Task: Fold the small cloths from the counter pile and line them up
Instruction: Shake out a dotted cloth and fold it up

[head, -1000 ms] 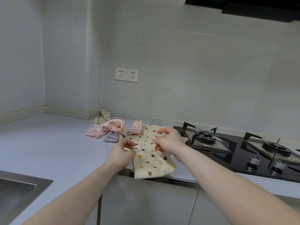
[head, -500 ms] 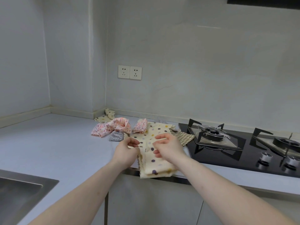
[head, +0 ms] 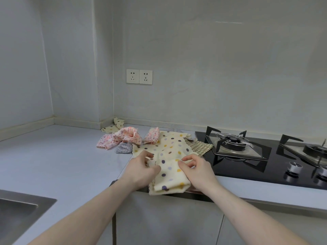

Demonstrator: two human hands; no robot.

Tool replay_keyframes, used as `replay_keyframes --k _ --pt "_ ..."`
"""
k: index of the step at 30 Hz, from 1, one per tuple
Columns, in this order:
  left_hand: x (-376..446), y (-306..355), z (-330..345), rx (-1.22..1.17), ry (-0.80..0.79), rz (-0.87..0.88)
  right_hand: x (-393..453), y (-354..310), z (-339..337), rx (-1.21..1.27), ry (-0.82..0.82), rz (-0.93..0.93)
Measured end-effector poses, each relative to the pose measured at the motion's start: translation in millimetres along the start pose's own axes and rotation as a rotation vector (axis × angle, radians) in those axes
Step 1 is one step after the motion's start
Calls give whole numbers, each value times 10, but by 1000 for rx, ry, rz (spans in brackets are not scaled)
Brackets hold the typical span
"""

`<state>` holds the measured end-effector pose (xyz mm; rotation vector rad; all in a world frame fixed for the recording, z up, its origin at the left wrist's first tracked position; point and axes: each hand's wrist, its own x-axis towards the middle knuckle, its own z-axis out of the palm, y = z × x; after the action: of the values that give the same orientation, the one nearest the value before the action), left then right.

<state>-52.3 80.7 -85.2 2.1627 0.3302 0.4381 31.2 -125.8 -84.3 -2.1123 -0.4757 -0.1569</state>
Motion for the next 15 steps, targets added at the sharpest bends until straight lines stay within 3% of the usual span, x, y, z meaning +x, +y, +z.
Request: replay_keyframes --k 15 --pt "33 8 16 -168 -8 66 82 161 -86 337 -143 2"
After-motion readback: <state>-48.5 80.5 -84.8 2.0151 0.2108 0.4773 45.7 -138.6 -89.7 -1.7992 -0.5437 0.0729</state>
